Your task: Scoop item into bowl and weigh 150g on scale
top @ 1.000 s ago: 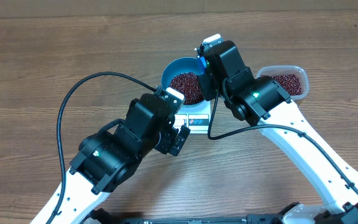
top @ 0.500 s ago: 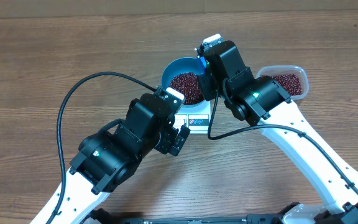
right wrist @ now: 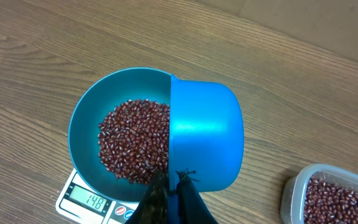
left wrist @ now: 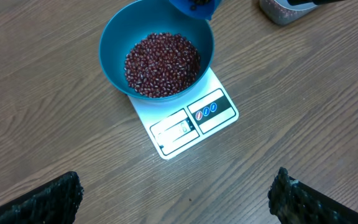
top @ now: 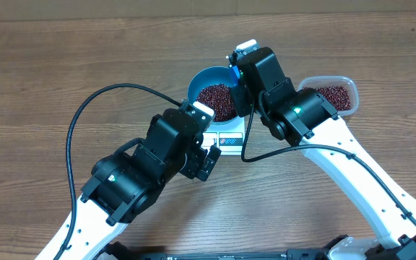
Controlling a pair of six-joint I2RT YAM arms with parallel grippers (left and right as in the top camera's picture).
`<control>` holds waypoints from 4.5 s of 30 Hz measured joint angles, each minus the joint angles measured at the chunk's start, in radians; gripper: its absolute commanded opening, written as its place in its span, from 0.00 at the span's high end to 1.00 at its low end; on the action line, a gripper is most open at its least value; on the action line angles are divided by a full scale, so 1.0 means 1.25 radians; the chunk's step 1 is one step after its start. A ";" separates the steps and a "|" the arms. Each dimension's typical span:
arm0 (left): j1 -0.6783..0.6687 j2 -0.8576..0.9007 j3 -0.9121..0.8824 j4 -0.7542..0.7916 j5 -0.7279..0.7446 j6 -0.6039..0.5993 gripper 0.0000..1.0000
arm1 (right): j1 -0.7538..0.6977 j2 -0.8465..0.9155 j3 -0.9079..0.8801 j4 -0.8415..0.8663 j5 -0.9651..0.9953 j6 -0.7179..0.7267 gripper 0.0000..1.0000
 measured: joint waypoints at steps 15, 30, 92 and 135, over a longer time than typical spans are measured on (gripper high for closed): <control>0.000 0.000 0.000 0.000 0.000 0.000 0.00 | 0.000 0.000 0.000 -0.002 -0.042 -0.036 0.96; 0.000 0.000 0.000 0.000 0.000 0.000 0.00 | -0.012 0.000 0.000 -0.004 -0.081 0.063 0.96; 0.000 0.000 0.000 0.000 0.000 0.000 0.00 | -0.055 0.000 0.000 -0.006 -0.129 0.103 0.96; 0.000 0.000 0.000 0.000 0.000 0.000 0.00 | -0.058 0.000 0.000 0.002 -0.123 0.102 0.96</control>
